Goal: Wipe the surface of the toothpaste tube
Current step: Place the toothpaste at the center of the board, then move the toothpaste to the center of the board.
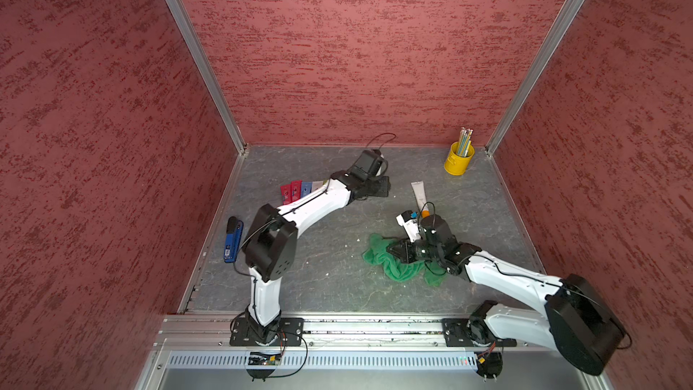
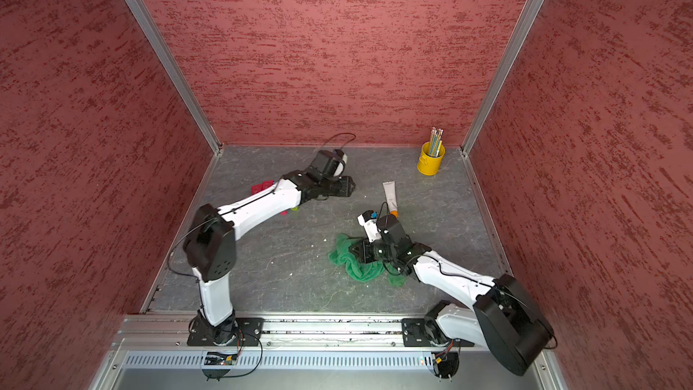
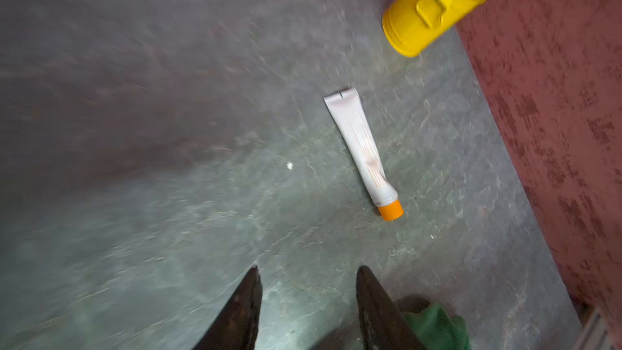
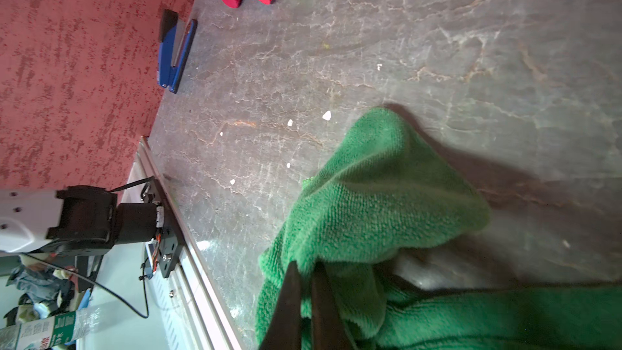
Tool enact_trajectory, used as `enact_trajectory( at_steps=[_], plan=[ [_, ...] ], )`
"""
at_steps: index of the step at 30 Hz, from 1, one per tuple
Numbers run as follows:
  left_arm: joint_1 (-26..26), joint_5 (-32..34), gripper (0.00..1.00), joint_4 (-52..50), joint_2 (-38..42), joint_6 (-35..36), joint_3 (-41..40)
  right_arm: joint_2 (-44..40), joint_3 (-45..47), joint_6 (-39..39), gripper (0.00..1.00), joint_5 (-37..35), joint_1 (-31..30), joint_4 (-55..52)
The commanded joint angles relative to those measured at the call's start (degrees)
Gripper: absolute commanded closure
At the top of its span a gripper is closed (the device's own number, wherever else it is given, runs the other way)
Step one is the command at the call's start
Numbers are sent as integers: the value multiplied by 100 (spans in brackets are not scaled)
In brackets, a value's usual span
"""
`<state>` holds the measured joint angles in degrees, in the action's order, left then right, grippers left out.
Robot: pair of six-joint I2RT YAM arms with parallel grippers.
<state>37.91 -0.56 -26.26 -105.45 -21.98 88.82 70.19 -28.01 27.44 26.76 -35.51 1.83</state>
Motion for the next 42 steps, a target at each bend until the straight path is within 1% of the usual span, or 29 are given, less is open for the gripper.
enact_trajectory(
  at_steps=[1, 4, 7, 13, 17, 21, 28, 36, 42],
  plan=[
    [-347, 801, 52, -669, 394, 253, -833, 149, 58, -202, 95, -251, 50, 390],
    [-711, 746, 52, -386, 953, 205, -1653, 88, 126, -252, 95, -470, 120, 398],
    [-1026, 628, 52, -290, 1250, 235, -2099, -86, 318, -234, 96, -685, 225, 523],
    [-1339, 616, 51, -435, 1378, 377, -2355, -340, 498, -218, 98, -1413, 419, 480],
    [-1494, 582, 52, -520, 1310, 485, -2384, -728, 609, -186, 98, -1788, 521, 382],
    [-1550, 504, 53, -526, 1133, 567, -2290, -1019, 692, -165, 99, -1938, 620, 348],
    [-1576, 649, 55, -617, 670, 657, -1899, -863, 678, -169, 99, -1790, 659, 416],
    [-1723, 675, 55, -834, -257, 844, -1112, -963, 714, -160, 98, -1749, 666, 407],
    [-1848, 592, 56, -930, -608, 835, -916, -953, 715, -166, 98, -1718, 677, 422]
  ],
)
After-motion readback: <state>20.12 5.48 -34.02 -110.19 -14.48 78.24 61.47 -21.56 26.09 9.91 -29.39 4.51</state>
